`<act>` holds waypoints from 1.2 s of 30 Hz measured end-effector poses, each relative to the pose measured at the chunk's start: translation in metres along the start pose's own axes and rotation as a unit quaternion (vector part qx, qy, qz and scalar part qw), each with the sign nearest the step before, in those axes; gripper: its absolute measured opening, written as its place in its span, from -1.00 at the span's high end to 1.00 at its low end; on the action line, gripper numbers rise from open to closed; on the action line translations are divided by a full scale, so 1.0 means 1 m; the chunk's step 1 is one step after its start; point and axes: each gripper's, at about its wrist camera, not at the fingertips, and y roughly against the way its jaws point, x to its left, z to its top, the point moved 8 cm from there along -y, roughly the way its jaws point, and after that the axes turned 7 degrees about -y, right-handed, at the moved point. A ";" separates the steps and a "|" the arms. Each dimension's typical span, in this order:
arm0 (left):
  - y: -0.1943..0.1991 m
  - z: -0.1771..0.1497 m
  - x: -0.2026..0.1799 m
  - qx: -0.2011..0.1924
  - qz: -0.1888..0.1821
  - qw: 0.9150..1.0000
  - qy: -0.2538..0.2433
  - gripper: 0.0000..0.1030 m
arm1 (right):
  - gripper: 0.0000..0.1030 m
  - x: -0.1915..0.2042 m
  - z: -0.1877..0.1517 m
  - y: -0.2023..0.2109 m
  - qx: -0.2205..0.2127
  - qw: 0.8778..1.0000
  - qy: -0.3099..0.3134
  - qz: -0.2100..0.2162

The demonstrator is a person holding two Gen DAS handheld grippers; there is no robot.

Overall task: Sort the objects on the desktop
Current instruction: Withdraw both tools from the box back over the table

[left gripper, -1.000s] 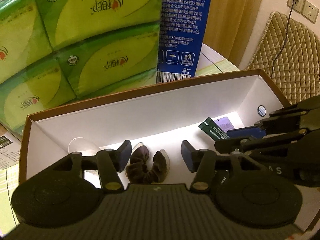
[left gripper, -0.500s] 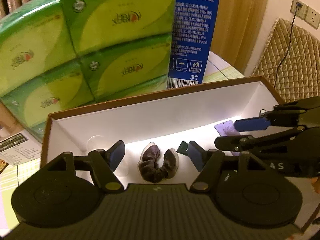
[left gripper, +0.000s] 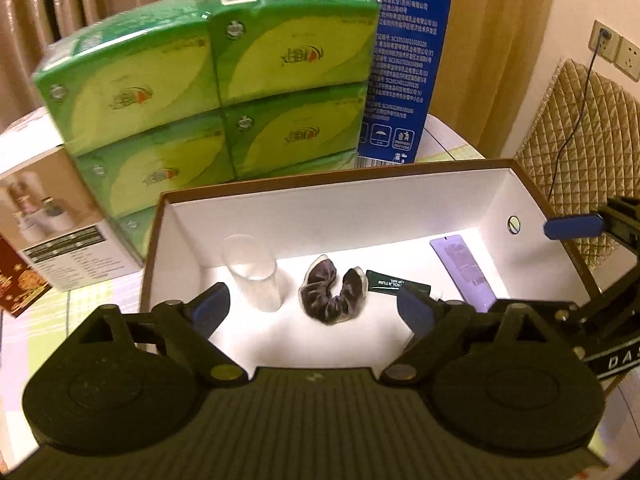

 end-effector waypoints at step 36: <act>0.137 -0.069 -0.044 -0.006 0.045 0.999 0.022 -0.93 | -0.96 0.023 -0.059 0.126 -0.028 0.998 -0.058 -0.007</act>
